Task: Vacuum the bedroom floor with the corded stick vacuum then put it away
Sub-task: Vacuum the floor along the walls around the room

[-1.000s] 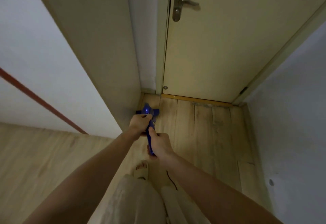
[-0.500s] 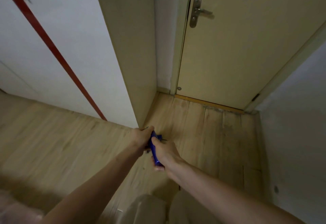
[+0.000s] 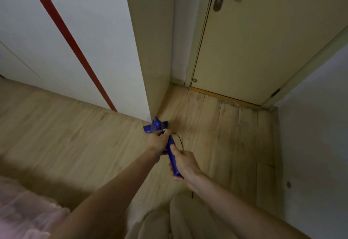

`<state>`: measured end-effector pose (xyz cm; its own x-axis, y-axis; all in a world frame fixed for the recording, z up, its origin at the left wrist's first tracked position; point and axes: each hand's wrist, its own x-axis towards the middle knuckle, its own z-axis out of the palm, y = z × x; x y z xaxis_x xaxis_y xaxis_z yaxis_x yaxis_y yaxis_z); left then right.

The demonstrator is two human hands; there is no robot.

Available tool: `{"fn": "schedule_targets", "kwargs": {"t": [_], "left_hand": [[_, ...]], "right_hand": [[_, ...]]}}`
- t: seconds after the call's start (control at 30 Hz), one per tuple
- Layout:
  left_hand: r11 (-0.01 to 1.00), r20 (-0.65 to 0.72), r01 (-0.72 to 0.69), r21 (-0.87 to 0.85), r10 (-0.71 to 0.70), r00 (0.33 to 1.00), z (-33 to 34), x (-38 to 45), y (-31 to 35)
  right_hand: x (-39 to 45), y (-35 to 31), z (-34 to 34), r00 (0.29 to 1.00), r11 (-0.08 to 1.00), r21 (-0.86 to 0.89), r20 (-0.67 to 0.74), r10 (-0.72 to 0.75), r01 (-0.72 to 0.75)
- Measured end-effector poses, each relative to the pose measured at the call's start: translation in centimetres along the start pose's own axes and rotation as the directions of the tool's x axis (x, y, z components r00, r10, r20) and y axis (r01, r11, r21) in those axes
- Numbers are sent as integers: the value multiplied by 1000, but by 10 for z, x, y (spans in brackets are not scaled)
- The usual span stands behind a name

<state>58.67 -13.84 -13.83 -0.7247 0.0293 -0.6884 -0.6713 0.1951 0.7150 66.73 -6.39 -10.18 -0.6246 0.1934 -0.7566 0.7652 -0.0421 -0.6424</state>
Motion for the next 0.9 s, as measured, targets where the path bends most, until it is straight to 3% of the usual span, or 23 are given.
{"fn": "schedule_targets", "kwargs": {"t": [0.27, 0.6, 0.9], "left_hand": [[1000, -39, 3, -16, -3, 999, -45, 7, -2], [984, -155, 34, -177, -62, 986, -118, -29, -32], [939, -267, 12, -343, -109, 958, -203, -40, -54]], "right_hand": [[4, -5, 49, 999, 997, -60, 33, -38, 40], [-36, -8, 95, 987, 975, -216, 159, -19, 53], [-49, -18, 174, 960, 897, -412, 278, -42, 159]]}}
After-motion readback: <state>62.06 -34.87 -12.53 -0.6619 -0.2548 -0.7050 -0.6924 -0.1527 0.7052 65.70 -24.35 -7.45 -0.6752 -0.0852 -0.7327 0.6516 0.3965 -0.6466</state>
